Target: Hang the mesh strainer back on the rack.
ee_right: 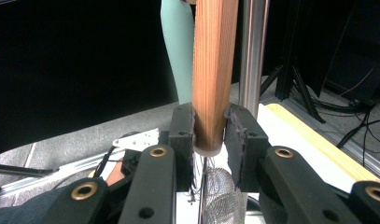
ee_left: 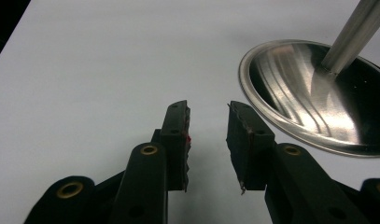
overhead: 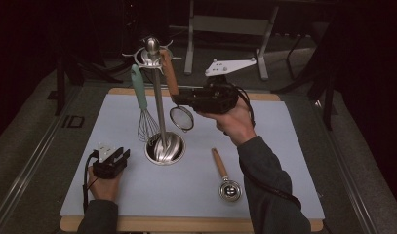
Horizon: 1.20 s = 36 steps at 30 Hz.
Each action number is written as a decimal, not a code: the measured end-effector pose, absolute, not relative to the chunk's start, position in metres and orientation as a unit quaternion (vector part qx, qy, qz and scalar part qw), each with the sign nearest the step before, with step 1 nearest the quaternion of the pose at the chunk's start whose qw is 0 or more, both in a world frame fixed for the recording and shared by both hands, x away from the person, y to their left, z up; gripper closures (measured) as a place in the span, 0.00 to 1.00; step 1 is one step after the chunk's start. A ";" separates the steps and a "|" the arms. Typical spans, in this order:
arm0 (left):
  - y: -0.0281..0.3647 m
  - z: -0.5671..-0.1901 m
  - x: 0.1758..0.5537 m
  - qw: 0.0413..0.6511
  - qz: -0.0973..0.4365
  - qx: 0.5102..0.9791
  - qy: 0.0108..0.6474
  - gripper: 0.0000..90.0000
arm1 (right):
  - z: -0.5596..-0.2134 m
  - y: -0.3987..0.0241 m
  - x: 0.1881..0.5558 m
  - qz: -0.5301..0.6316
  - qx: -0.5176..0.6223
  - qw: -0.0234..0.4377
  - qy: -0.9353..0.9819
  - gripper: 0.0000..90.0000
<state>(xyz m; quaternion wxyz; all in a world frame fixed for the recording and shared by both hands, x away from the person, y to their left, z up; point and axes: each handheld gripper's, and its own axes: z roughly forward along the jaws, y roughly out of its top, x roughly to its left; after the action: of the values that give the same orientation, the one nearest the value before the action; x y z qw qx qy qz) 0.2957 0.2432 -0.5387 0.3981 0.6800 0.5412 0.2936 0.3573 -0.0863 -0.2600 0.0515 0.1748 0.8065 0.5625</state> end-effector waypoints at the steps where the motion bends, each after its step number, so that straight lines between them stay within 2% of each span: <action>1: 0.243 -0.539 0.296 0.398 0.294 0.680 0.541 0.77 | -0.260 -0.086 0.357 0.562 0.175 0.051 0.807 0.81; 18: 0.243 -0.539 0.296 0.399 0.293 0.680 0.541 0.76 | -0.259 -0.069 0.353 0.552 0.167 0.057 0.815 0.81; 36: 0.243 -0.539 0.296 0.398 0.294 0.681 0.541 0.76 | -0.267 -0.078 0.348 0.554 0.157 0.051 0.816 0.81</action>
<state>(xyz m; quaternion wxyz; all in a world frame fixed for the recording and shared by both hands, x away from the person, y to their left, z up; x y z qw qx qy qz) 0.2957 0.2430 -0.5387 0.3976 0.6805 0.5409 0.2937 0.3476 -0.0784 -0.2673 0.0511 0.1567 0.8162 0.5537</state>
